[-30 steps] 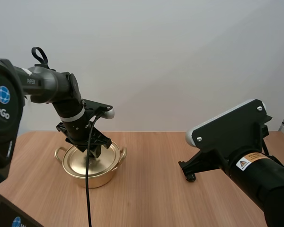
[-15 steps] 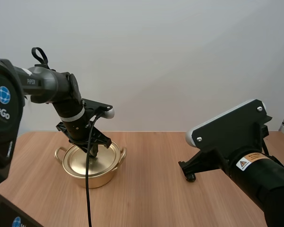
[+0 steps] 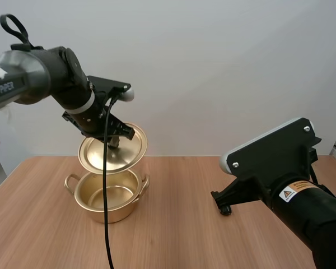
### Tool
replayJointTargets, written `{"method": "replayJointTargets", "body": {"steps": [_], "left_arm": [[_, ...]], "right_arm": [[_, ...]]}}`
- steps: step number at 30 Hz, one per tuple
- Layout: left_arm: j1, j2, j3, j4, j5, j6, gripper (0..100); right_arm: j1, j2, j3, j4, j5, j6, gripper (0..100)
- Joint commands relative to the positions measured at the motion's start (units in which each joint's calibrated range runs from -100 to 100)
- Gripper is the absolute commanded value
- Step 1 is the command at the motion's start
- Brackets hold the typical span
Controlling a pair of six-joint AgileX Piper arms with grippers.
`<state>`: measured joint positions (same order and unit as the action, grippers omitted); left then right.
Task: Open the pot, put the car inside, and close it
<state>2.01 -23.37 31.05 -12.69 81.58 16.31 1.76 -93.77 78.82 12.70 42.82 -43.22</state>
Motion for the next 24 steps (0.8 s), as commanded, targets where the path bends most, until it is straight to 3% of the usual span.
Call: {"method": "replayJointTargets", "body": {"steps": [1, 6, 12, 17, 24], "left_arm": [[-0.01, -4.9, -1.8, -1.9, -0.9, -0.2, 0], [-0.01, -17.1, -4.9, -4.5, -8.0, -0.9, 0], [-0.01, -31.1, -8.3, -4.6, -20.0, -0.9, 0], [-0.01, -33.7, -15.4, -4.6, -17.7, -2.4, 0], [-0.01, -33.7, -24.8, -4.6, -16.0, -3.1, 0]], "right_arm": [[0.0, 0.4, 0.0, 0.0, 0.4, 0.0, 0], [0.0, 5.1, 0.0, 0.4, 0.4, 0.0, 0], [-1.2, 22.8, -4.4, 1.3, 6.2, 0.0, 0], [-1.2, 43.5, -13.1, 3.7, 15.1, 1.4, 0], [-1.2, 61.9, -23.0, -2.0, 25.5, 3.1, 0]]}}
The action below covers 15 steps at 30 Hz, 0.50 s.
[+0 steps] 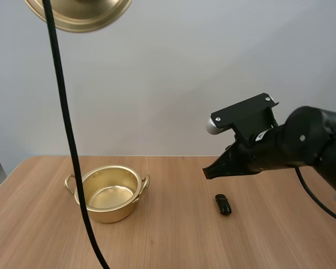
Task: Open the pot, put the car inside, and close it
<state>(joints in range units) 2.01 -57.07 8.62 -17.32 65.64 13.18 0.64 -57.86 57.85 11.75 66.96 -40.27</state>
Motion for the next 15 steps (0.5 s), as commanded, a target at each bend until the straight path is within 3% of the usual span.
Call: {"method": "replayJointTargets", "body": {"steps": [1, 6, 8, 15], "left_arm": [[-0.01, 0.0, -3.4, 0.2, -0.1, 0.0, 0], [-0.01, 0.0, -5.9, 0.8, -0.1, 0.0, 0], [-0.01, 0.0, -5.9, 0.8, 0.2, 0.0, 0], [-0.01, 0.2, -5.9, 0.8, 0.6, 0.0, 0]], "right_arm": [[0.0, 27.0, -2.5, -1.1, 1.3, 0.1, 6], [0.0, 28.0, -2.9, -1.4, -2.4, 0.4, 64], [0.0, 28.0, -2.9, -1.5, -2.9, 1.4, 79], [0.0, 28.4, -2.9, -1.5, -3.2, 2.0, 82]]}}
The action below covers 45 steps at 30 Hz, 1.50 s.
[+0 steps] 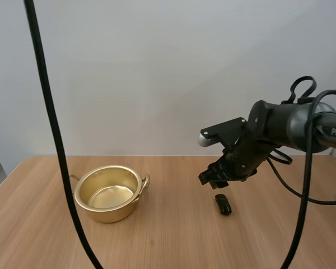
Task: Open the pot, put the car inside, and close it
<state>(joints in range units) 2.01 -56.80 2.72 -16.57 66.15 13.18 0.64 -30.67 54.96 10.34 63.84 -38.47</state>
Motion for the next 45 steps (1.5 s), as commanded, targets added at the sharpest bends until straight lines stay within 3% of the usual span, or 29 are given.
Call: {"method": "replayJointTargets", "body": {"steps": [1, 10, 30, 33, 36, 38, 45], "left_arm": [[-0.01, 0.0, 0.0, 0.1, 0.0, 0.0, 0], [-0.01, 0.0, 0.0, 0.1, 0.0, 0.0, 0], [-0.01, 0.4, 0.0, 0.1, 0.0, 0.1, 0], [-0.01, 0.4, 0.0, 0.1, -0.1, 0.1, 0], [-0.01, 0.5, 0.0, 0.1, -0.3, 0.1, 0], [-0.01, 0.5, 0.0, 0.1, -0.3, 0.1, 0], [-0.01, 0.6, 0.0, 0.1, 0.0, 0.3, 0]], "right_arm": [[0.0, 1.6, 0.0, -0.2, -0.5, 0.3, 82], [0.0, 8.1, 0.0, -5.9, -2.7, 4.3, 82], [0.0, 18.0, 0.0, -4.0, -5.5, 1.8, 75], [0.0, 18.8, 0.0, -3.9, -6.0, 1.8, 57], [0.0, 18.8, 0.0, -3.6, -6.0, 1.8, 18], [0.0, 18.8, 0.0, -3.6, -6.0, 1.8, 0], [0.0, 18.8, 0.0, -3.5, -6.4, 0.3, 0]]}}
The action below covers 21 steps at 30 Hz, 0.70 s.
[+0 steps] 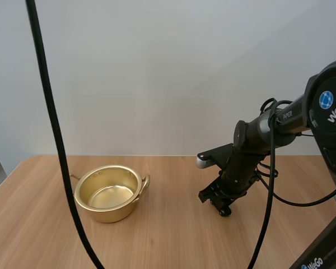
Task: Open the pot, put the car inside, and close it
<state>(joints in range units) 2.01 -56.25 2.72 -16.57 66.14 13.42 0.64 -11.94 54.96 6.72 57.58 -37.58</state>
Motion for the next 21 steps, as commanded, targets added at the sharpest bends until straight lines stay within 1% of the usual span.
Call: {"method": "replayJointTargets", "body": {"steps": [1, 4, 7, 11, 15, 18, 21], "left_arm": [[-0.01, 0.1, 0.0, 0.1, 0.1, 0.0, 0], [-0.01, 0.5, 0.0, 0.1, 0.1, 0.1, 0], [-0.01, 0.5, 0.0, 0.1, 0.1, 0.1, 0], [-0.01, 0.5, 0.0, 0.1, 0.1, 0.1, 0], [-0.01, 0.4, 0.0, -0.1, 0.2, -1.7, 0], [-0.01, 0.4, 0.0, -1.1, 0.1, -2.5, 0], [-0.01, 0.4, 0.0, -1.6, 0.8, -2.5, 0]], "right_arm": [[0.0, 0.0, 0.0, 0.2, -0.1, -0.7, 0], [0.0, -0.9, 0.0, 0.5, -1.3, -1.1, 0], [0.0, -3.6, -0.8, 4.4, -0.4, -4.5, 0], [0.0, -8.8, -3.9, 12.6, 4.2, -9.9, 0], [0.2, -14.3, -6.9, 22.0, 10.2, -16.1, 0], [1.7, -17.8, -8.5, 28.0, 13.4, -20.3, 0], [4.7, -19.9, -9.9, 32.7, 13.6, -23.7, 0]]}}
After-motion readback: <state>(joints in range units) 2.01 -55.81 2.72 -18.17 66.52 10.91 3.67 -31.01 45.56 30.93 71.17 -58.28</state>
